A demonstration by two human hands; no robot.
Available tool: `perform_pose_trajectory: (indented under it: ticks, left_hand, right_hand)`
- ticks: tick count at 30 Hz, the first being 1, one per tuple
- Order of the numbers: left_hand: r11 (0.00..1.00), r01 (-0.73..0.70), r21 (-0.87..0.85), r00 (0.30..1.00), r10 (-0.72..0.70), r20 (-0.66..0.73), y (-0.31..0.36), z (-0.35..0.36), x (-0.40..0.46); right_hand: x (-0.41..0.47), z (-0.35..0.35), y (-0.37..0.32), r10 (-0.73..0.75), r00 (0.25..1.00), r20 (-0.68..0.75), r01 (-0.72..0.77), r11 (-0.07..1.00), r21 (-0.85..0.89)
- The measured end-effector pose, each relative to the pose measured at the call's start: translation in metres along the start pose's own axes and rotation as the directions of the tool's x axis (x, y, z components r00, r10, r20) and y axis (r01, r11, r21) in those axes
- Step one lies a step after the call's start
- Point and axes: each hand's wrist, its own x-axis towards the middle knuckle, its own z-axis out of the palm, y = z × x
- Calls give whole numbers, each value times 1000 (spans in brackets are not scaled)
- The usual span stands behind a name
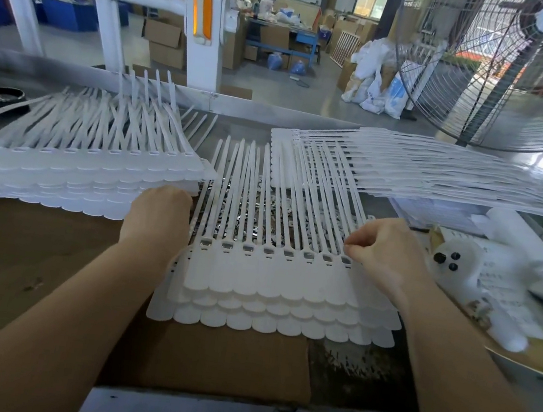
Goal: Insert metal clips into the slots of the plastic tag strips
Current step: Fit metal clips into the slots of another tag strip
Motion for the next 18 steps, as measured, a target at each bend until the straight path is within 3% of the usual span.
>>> perform_pose_trajectory:
  ticks: [12,15,18]
  left_hand:
    - [990,-3,-138,996,-9,-84,1,-9,3]
    - [916,-31,-401,998,8,-59,12,-17,1]
    - [733,35,-679,995,39,94,31,-20,-6]
  right_hand:
    - [-3,6,-3,-65,997,30,63,997,39]
    - [-3,9,-8,-101,994,38,99,994,44]
    - [-5,13,-16,-160,985,64,156,985,69]
